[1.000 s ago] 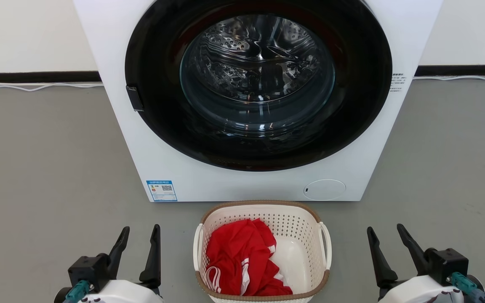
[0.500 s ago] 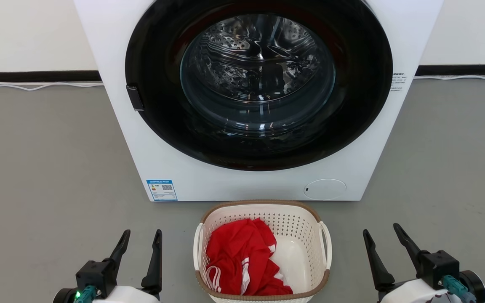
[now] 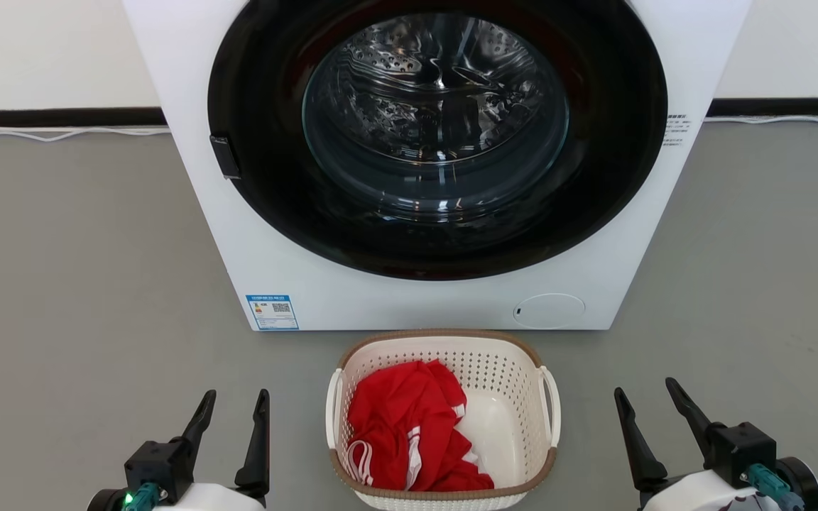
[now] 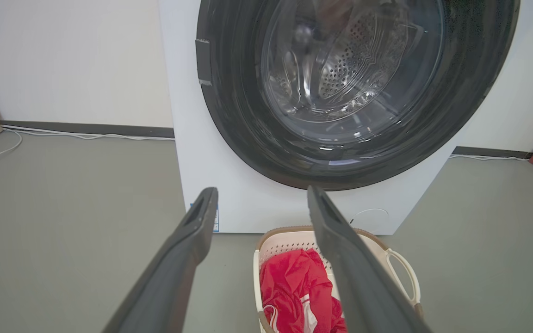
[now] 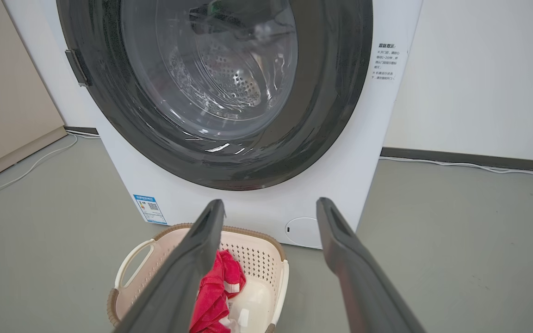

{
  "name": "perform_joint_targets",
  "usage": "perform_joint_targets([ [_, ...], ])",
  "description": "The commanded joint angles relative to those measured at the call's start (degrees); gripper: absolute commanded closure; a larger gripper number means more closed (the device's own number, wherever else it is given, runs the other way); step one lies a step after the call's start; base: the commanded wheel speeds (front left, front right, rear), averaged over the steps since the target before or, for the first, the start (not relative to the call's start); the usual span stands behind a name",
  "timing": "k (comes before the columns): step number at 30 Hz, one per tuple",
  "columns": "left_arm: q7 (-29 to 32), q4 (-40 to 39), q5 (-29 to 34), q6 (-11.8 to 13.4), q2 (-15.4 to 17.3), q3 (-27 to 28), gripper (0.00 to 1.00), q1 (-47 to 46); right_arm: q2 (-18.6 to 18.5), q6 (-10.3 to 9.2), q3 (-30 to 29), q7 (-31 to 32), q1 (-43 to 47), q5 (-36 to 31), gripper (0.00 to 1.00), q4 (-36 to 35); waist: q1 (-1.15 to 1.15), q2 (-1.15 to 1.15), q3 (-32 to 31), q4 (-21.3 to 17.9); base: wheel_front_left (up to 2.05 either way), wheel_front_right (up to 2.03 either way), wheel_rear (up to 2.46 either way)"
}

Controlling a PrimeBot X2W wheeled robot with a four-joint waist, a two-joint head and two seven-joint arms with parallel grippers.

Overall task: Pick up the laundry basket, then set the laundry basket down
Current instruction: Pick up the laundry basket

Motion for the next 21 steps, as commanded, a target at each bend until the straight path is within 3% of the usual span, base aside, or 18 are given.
perform_joint_targets([
  [1,-0.6,-1.18,0.24,-0.04,0.57,1.87,0.0,-2.03,-0.56,0.35,1.07,-0.8,-2.29,-0.16,0.0,-1.01,0.0,0.0,0.47,0.03,0.0,0.0,0.0],
  [13,-0.6,0.51,-1.09,0.3,0.57,1.24,0.0,-5.49,-0.19,0.35,0.82,-0.8,-6.48,-0.65,0.0,0.26,0.0,0.0,5.21,-0.05,0.0,0.0,0.0],
  [21,-0.6,3.85,-1.38,0.8,0.57,-0.77,0.0,-12.04,0.93,0.35,-1.77,-0.8,-12.54,-2.87,0.0,3.8,0.0,0.0,11.79,-0.07,0.0,0.0,0.0],
])
